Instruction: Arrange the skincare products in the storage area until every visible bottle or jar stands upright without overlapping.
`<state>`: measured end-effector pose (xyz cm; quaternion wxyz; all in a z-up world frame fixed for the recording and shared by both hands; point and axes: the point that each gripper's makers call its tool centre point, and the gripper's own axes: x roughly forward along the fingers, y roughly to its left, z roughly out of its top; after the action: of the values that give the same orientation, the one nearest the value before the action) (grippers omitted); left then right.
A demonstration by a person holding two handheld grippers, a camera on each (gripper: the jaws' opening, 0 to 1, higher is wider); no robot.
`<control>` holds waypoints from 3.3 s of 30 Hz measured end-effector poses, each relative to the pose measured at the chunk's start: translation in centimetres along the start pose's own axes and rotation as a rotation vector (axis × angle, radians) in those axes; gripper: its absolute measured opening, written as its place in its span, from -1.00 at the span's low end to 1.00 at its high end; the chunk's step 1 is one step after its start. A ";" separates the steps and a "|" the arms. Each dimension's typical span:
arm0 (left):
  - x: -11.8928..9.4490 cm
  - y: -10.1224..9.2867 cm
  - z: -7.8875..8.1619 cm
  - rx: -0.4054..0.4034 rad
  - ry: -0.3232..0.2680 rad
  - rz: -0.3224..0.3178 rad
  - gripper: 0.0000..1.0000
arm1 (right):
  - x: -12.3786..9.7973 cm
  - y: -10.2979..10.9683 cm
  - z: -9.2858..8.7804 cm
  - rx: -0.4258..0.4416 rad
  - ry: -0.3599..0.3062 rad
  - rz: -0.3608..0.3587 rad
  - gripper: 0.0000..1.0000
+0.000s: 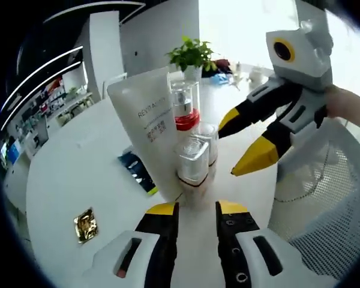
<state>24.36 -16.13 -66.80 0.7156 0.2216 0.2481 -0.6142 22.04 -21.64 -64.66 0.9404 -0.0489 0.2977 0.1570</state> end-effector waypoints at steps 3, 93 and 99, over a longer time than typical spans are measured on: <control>-1.2 0.3 0.3 -0.006 -0.013 0.007 -0.44 | -0.5 0.1 0.6 -0.011 -0.004 -0.004 -0.14; -11.7 6.9 0.0 0.007 -0.002 0.095 0.95 | -4.5 -3.3 5.5 -0.112 0.052 0.034 -0.07; -10.5 7.4 -0.1 -0.014 0.008 0.074 0.95 | -3.5 -6.4 3.9 -0.042 0.083 0.031 -0.30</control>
<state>30.37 -6.85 -60.19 0.7383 0.2282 0.2468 -0.5848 23.54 -27.89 -59.52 0.9234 -0.0706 0.3339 0.1758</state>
